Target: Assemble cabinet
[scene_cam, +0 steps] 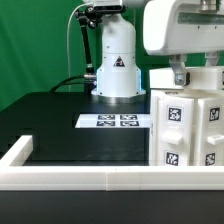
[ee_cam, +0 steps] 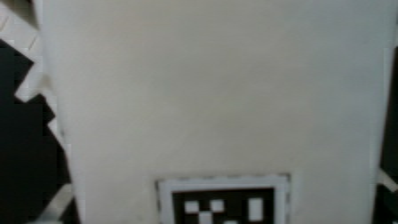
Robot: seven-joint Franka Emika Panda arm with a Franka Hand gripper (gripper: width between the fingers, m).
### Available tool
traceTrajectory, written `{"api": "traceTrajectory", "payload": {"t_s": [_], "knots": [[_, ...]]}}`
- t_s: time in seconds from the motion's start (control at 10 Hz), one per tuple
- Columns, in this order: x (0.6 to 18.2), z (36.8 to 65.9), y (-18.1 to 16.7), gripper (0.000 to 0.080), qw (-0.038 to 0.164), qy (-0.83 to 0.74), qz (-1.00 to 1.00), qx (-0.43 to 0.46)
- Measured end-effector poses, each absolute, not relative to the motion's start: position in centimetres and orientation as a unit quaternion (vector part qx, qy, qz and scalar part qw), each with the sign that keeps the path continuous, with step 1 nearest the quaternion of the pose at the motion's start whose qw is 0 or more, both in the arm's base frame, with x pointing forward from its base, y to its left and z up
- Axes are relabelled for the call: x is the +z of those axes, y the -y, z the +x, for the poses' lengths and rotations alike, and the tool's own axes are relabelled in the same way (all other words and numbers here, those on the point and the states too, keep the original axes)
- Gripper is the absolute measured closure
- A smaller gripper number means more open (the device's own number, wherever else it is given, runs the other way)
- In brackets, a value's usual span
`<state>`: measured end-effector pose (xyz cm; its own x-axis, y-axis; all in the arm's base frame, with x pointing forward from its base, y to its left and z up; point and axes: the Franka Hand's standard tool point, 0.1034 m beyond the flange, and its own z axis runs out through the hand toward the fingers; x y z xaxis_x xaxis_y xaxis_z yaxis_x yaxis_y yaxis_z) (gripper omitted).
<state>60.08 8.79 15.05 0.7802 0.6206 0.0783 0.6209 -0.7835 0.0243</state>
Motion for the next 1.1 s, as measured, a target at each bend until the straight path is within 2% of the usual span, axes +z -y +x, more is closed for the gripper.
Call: {"api": "traceTrajectory", "payload": {"t_s": [1.1], "knots": [[14.82,60.72,-8.38,0.0236,0.033,-0.198,-0.977,-0.066]]}}
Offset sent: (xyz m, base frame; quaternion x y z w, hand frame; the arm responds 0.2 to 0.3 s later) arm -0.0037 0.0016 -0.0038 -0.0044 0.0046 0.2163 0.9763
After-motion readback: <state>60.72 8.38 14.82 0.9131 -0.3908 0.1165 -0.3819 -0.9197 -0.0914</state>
